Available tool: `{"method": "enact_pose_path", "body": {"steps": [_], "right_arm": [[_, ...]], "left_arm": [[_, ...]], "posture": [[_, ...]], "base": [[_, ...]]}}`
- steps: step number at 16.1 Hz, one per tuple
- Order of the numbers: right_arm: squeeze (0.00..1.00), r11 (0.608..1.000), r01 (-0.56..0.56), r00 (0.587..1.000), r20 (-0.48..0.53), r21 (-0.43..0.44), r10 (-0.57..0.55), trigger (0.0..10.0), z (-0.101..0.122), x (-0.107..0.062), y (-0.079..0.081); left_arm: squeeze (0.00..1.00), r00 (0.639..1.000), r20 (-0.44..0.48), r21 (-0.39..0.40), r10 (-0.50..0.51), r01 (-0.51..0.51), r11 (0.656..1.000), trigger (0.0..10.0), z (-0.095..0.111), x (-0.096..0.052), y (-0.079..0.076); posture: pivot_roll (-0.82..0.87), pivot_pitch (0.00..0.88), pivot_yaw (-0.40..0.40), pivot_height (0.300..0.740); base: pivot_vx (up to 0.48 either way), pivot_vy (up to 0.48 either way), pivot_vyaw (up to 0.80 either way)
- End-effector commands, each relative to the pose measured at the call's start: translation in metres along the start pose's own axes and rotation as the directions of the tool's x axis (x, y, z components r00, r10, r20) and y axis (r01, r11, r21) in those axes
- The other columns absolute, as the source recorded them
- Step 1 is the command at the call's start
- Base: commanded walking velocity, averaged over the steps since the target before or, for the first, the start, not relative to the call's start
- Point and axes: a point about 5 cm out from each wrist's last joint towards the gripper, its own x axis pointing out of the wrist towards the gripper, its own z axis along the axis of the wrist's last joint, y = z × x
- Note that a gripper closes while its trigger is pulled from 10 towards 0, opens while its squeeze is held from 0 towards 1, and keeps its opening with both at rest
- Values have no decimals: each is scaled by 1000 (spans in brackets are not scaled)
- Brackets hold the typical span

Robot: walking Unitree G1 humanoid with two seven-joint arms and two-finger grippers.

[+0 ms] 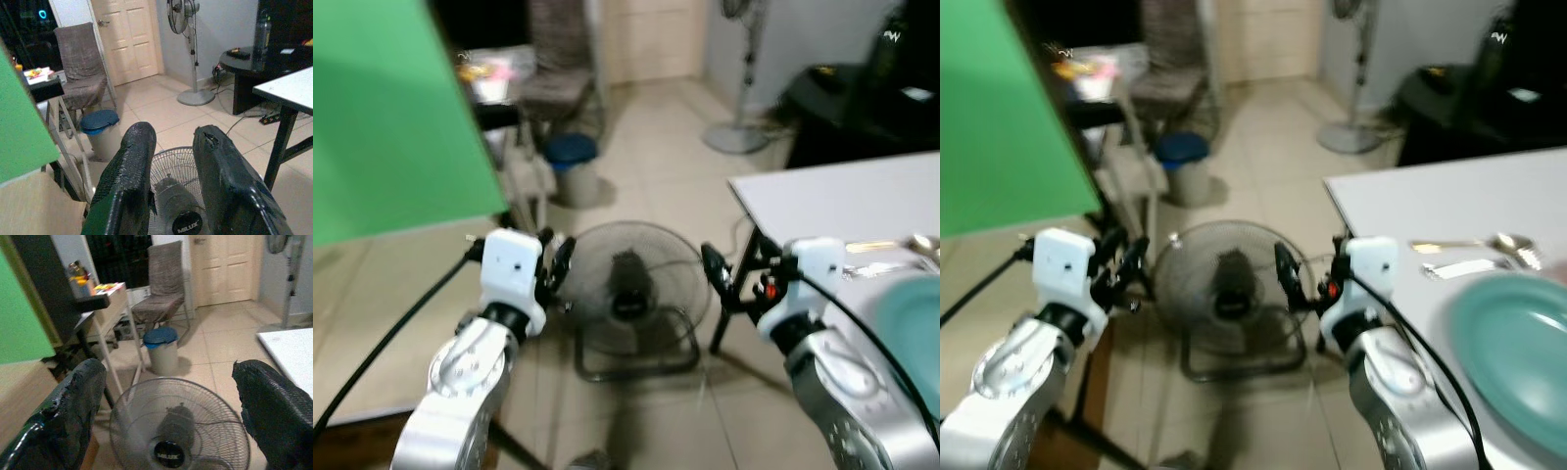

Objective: Setting the table

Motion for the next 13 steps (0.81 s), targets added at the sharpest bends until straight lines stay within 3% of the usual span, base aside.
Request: {"method": "enact_pose_path", "body": {"steps": [1, 4, 11, 13], "right_arm": [[1000, 1000, -23, 1000, 11, 4, 23, 10000, 2, 3, 2], [1000, 1000, -28, 999, 21, 6, 28, 10000, 5, 8, 1], [1000, 999, -7, 1000, 12, 43, 6, 10000, 0, 16, 4], [1000, 997, 22, 1000, 2, 70, -22, 10000, -2, 15, 0]], "left_arm": [[0, 1000, -23, 8, 13, -13, 1000, 10000, -5, -1, 4], [0, 999, -18, 8, 30, -29, 1000, 10000, -3, 1, 8], [0, 997, -24, 43, 67, -66, 997, 10000, -4, 4, 22], [0, 998, -25, 50, 55, -54, 997, 10000, -3, 6, 20]], "posture": [[153, 0, 36, 727], [163, 0, 22, 727], [167, 0, 23, 727], [174, 0, 23, 727]], "base": [[0, 0, 800], [0, 0, 800], [0, 333, 0], [0, 336, 0]]}}
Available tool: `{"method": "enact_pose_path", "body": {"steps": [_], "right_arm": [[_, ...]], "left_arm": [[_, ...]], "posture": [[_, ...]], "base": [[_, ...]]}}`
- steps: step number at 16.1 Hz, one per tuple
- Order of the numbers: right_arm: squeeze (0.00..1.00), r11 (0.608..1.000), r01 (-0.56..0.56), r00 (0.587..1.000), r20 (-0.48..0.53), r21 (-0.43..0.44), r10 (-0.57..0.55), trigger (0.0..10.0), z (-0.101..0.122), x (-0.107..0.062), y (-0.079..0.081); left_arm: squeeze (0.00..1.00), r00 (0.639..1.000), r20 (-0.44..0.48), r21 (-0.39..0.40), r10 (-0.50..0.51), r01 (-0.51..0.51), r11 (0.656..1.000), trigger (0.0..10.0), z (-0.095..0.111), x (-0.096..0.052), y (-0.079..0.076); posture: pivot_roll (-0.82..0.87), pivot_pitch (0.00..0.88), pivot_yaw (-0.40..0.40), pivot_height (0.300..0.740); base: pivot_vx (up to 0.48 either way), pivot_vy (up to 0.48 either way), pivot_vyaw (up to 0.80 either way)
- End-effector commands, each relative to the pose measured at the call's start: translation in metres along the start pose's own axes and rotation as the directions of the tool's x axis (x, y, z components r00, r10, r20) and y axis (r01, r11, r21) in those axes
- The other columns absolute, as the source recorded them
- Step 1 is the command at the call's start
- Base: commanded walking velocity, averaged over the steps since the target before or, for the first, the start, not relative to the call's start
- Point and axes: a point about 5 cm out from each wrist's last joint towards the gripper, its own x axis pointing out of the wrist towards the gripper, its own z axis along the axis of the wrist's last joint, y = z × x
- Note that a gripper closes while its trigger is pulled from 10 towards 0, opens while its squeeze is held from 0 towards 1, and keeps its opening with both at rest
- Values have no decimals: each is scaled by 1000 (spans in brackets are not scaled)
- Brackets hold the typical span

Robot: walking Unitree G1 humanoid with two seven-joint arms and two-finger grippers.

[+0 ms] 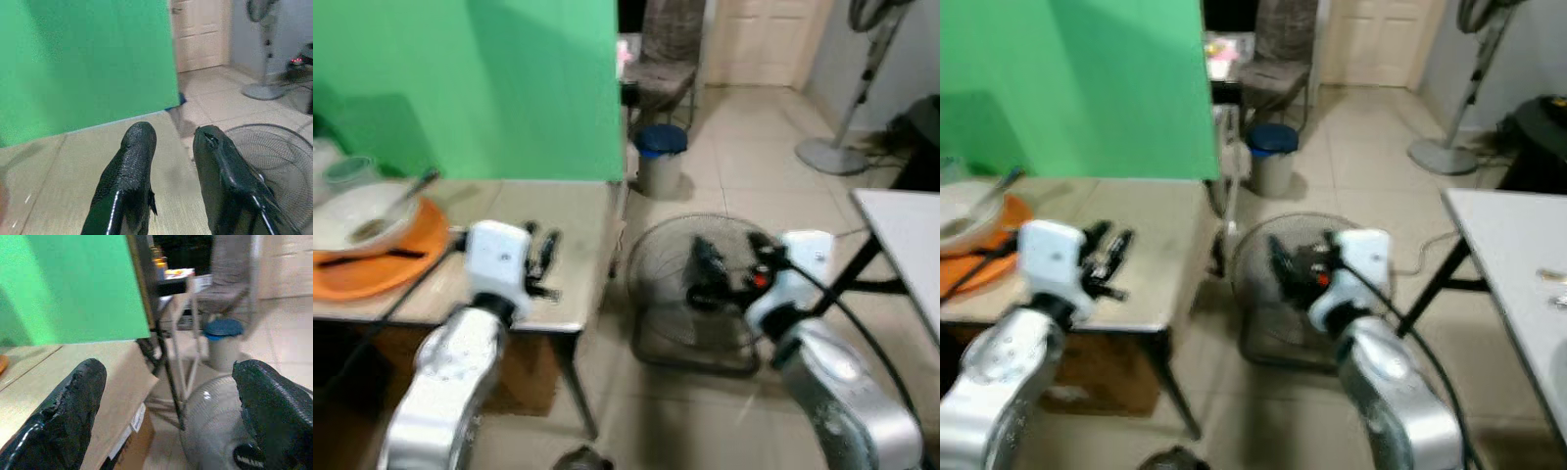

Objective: Setting the table

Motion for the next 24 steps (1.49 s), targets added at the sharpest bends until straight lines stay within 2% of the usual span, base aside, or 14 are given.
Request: {"method": "enact_pose_path", "body": {"steps": [1, 4, 15, 17, 18, 19, 24], "right_arm": [[1000, 1000, 10, 1000, -2, 21, -10, 10000, -1, 1, 1], [1000, 1000, 7, 1000, -10, 23, -7, 10000, -1, 4, 3], [1000, 998, -56, 998, -24, 23, 56, 10000, -1, 5, 8], [1000, 997, -69, 997, -26, 19, 69, 10000, -1, 6, 9], [1000, 997, -73, 997, -28, 19, 74, 10000, -1, 7, 9], [1000, 997, -75, 997, -30, 19, 75, 10000, -2, 8, 10], [1000, 996, -84, 996, -35, 27, 85, 10000, -4, 8, 11]], "left_arm": [[0, 1000, -3, 25, 21, -21, 999, 10000, 0, 0, 7], [0, 999, -5, 27, 34, -34, 999, 10000, 0, -1, 12], [0, 1000, -10, 11, 28, -28, 1000, 10000, -2, -5, 12], [0, 999, -24, -20, 38, -39, 999, 10000, -3, -7, 13], [1000, 999, -32, -61, 30, -32, 998, 10000, -4, -7, 13], [1000, 999, -35, -77, 33, -36, 996, 10000, -4, -7, 13], [1000, 998, -36, -51, 46, -47, 998, 10000, -2, -9, 17]], "posture": [[177, 0, 20, 727], [175, 0, 27, 727], [185, 0, 6, 727], [189, 0, 0, 727], [192, 0, -3, 727], [194, 0, -1, 727], [203, 0, 1, 727]], "base": [[0, 334, 0], [0, 334, 0], [0, 331, 0], [0, 328, 0], [0, 311, 0], [0, 311, 0], [0, 313, 0]]}}
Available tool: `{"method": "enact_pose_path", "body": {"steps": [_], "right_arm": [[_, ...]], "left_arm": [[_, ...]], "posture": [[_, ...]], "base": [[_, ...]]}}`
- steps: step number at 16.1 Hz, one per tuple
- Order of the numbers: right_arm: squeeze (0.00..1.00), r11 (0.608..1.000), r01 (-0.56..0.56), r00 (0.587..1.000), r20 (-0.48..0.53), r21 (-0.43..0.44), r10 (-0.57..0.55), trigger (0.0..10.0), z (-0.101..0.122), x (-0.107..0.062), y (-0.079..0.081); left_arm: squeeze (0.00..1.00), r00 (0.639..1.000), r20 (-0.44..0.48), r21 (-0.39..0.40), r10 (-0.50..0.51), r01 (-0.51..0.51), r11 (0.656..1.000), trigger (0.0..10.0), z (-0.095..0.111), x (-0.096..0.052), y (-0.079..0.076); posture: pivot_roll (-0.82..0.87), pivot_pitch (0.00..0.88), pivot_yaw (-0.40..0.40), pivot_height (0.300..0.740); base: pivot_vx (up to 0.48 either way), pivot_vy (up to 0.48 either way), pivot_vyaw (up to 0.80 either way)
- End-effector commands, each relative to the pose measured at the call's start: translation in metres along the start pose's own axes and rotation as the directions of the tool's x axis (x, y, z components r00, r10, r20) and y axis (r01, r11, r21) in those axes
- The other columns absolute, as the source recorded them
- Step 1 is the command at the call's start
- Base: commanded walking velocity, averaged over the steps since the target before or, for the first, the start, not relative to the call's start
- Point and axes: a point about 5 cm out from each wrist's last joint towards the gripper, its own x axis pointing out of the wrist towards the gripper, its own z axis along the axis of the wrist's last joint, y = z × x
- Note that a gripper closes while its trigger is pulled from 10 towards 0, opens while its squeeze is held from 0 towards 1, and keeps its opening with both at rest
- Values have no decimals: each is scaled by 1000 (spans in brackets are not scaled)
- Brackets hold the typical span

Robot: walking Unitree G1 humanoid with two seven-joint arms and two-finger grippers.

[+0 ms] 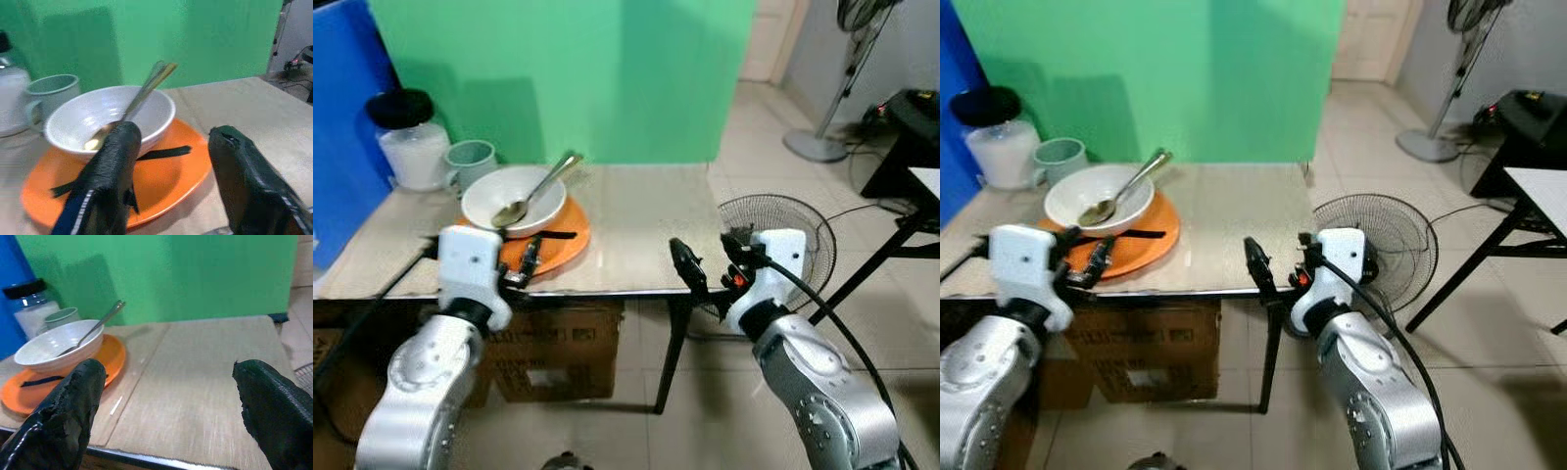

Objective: Setting the table

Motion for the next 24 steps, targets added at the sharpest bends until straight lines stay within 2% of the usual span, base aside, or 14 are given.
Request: {"method": "enact_pose_path", "body": {"steps": [1, 4, 6, 8, 12, 17, 22, 24], "right_arm": [[1000, 1000, 26, 1000, -3, -2, -26, 10000, 1, -2, -6], [1000, 1000, 21, 1000, -1, 4, -21, 10000, 2, 1, -6], [1000, 1000, 15, 1000, -2, 5, -15, 10000, 2, 1, -6], [1000, 1000, -8, 1000, 7, -18, 8, 10000, 5, 7, -5], [1000, 999, -25, 999, 18, -46, 26, 10000, 11, 14, -7], [1000, 995, -72, 997, 16, -75, 74, 10000, 13, 20, -3], [1000, 994, -74, 997, 23, -84, 77, 10000, 15, 22, -6], [1000, 996, -37, 998, 48, -76, 41, 10000, 17, 22, -11]], "left_arm": [[1000, 1000, 7, 1, -23, 23, 1000, 10000, 3, 1, -5], [1000, 1000, 24, -8, 13, -13, 1000, 10000, 6, 4, -3], [1000, 999, 32, 0, 0, 0, 1000, 10000, 9, 5, -4], [1000, 999, 45, -1, 11, -11, 1000, 10000, 10, 5, 1], [1000, 999, 53, 3, 10, -10, 1000, 10000, 14, 7, 1], [1000, 999, 39, 18, 9, -10, 1000, 10000, 11, 3, 1], [1000, 999, 36, 32, -16, 14, 999, 10000, 11, 3, 0], [1000, 999, 39, 40, -35, 33, 999, 10000, 13, 3, 1]], "posture": [[203, 0, 0, 727], [198, 0, 8, 727], [199, 0, 6, 727], [209, 0, -5, 727], [217, 0, -7, 727], [225, 0, -14, 727], [230, 0, -10, 727], [233, 0, -6, 727]], "base": [[0, 255, 0], [0, 0, 0], [0, 0, 0], [0, 0, 0], [318, 0, 534], [330, 0, 665], [331, 0, 0], [330, 0, 0]]}}
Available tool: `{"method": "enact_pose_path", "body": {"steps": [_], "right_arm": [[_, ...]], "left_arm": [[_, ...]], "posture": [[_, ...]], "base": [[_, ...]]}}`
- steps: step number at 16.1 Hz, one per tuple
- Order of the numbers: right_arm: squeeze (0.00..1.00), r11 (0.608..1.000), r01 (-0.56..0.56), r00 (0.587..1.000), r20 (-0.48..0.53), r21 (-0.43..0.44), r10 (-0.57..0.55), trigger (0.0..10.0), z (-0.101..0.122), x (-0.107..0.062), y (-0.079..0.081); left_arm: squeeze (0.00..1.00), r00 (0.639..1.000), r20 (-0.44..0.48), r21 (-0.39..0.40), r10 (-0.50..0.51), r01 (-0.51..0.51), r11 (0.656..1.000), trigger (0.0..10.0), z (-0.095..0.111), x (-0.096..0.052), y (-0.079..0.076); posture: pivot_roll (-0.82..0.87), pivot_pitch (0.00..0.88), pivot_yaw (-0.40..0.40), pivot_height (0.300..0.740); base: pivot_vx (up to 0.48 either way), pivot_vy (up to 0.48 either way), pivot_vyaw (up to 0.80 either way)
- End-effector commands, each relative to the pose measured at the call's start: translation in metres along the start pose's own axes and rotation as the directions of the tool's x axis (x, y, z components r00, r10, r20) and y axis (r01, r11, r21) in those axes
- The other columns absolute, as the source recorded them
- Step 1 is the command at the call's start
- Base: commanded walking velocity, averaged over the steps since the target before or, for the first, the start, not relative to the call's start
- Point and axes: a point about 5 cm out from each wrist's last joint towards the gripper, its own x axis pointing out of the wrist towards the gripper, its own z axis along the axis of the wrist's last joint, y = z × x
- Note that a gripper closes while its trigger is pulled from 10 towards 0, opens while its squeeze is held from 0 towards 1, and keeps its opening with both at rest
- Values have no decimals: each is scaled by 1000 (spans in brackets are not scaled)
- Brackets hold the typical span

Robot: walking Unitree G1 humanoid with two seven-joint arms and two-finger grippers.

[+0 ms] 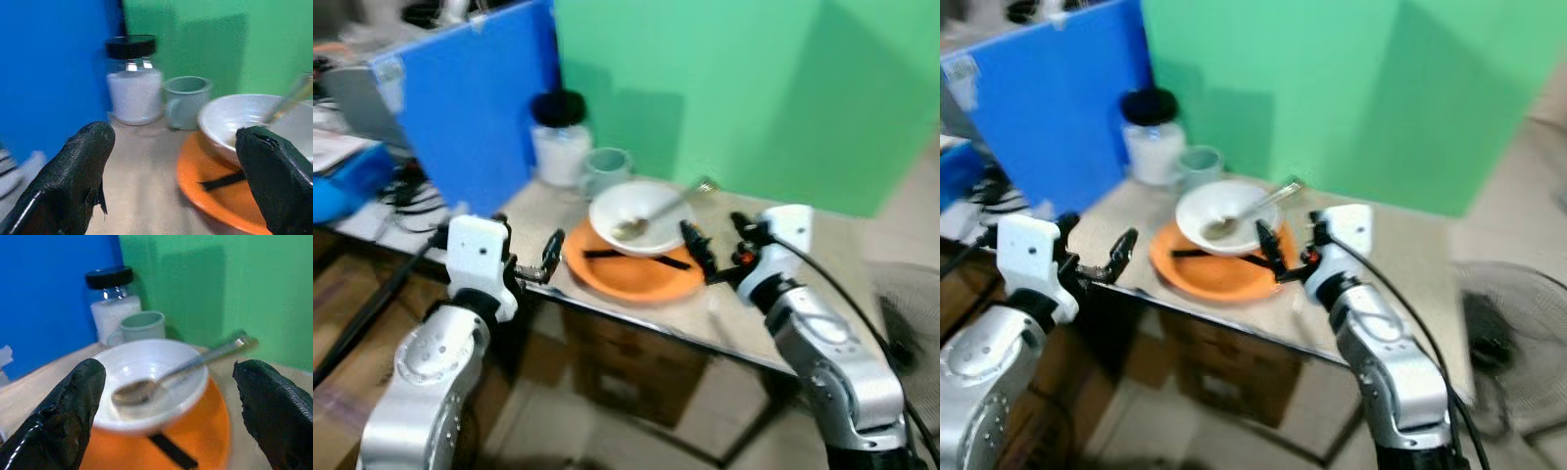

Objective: Setting the table

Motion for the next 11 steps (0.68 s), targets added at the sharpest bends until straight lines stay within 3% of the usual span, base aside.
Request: {"method": "enact_pose_path", "body": {"steps": [1, 3, 9, 11], "right_arm": [[1000, 1000, -4, 1000, 31, 17, 3, 10000, 5, 3, 4], [1000, 999, -7, 999, 53, 39, 5, 10000, 8, 0, 4], [1000, 997, -72, 994, 79, 25, 70, 10000, 12, -5, 8], [1000, 996, -82, 994, 81, 23, 80, 10000, 13, -6, 8]], "left_arm": [[1000, 1000, 1, 16, -4, 4, 1000, 10000, 2, -1, 4], [1000, 1000, 6, 20, -19, 19, 1000, 10000, 4, -1, 6], [1000, 1000, -2, 28, -17, 17, 999, 10000, 3, -4, 12], [1000, 1000, 1, 36, -7, 7, 999, 10000, 3, -4, 16]], "posture": [[231, 0, -3, 727], [226, 0, 2, 727], [225, 0, 7, 727], [231, 0, 3, 727]], "base": [[337, 0, 0], [334, 0, -678], [328, 0, 0], [0, 0, 0]]}}
